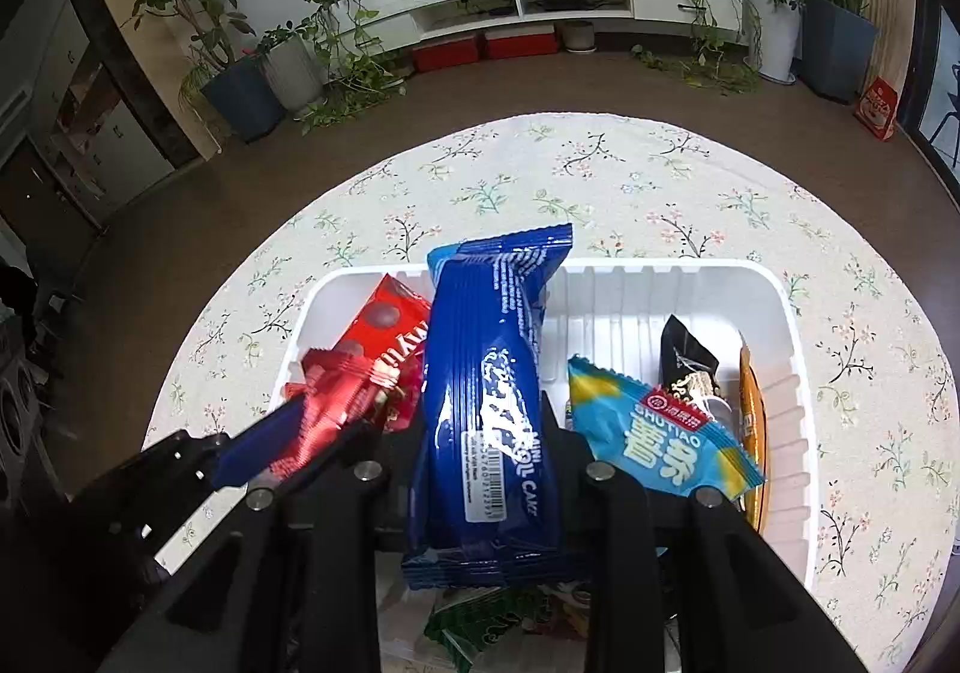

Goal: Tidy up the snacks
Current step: 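Carry the red packet and blue roll cake packet into the white tray, then open both grippers and withdraw them from the tray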

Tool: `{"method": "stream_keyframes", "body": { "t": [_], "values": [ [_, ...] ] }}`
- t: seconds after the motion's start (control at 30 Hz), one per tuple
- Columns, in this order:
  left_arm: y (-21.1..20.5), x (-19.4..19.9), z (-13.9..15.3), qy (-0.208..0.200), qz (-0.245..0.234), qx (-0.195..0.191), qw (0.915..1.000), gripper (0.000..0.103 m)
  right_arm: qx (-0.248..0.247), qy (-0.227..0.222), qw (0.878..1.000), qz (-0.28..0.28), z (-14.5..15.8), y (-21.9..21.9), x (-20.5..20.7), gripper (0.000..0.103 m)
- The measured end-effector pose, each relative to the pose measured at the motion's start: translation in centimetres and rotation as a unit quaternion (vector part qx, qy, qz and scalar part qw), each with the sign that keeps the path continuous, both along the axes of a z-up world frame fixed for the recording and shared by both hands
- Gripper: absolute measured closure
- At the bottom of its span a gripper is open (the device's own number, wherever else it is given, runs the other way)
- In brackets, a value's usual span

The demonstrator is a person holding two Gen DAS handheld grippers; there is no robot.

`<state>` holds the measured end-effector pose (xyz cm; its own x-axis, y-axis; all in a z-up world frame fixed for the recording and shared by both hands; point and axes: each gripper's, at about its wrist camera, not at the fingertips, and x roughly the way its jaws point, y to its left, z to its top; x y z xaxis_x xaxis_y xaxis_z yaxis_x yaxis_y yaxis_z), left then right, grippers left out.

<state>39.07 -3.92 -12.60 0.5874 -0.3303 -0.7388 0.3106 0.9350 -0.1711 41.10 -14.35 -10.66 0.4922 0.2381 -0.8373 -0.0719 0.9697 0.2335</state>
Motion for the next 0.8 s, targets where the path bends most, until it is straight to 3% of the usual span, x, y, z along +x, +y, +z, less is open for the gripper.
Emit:
{"method": "stream_keyframes", "body": {
  "t": [0.33,0.37,0.4,0.47,0.63,0.8],
  "values": [
    [0.0,-0.1,0.6,0.002,0.000,0.005,1.0000,0.073,-0.023,-0.001,1.000,0.005,0.3,0.6,-0.2,0.067],
    [-0.1,-0.2,0.7,0.001,0.001,0.005,1.0000,0.068,-0.023,-0.002,1.000,0.005,0.3,0.6,-0.2,0.066],
    [-0.2,-0.2,0.8,0.000,0.001,0.004,1.0000,0.055,-0.024,-0.003,1.000,0.005,0.4,0.6,-0.2,0.066],
    [-0.5,-0.2,0.9,-0.004,0.001,0.003,1.0000,0.046,-0.027,-0.004,1.000,0.007,0.5,0.6,-0.3,0.066],
    [-0.5,-0.1,0.7,-0.007,0.005,0.006,0.9999,0.043,-0.030,-0.013,0.999,0.008,1.2,0.6,-0.5,0.059],
    [-0.2,-0.5,1.0,-0.010,0.011,0.006,0.9999,0.034,-0.024,-0.023,0.999,0.000,2.1,0.0,-1.0,0.052]
  ]
}}
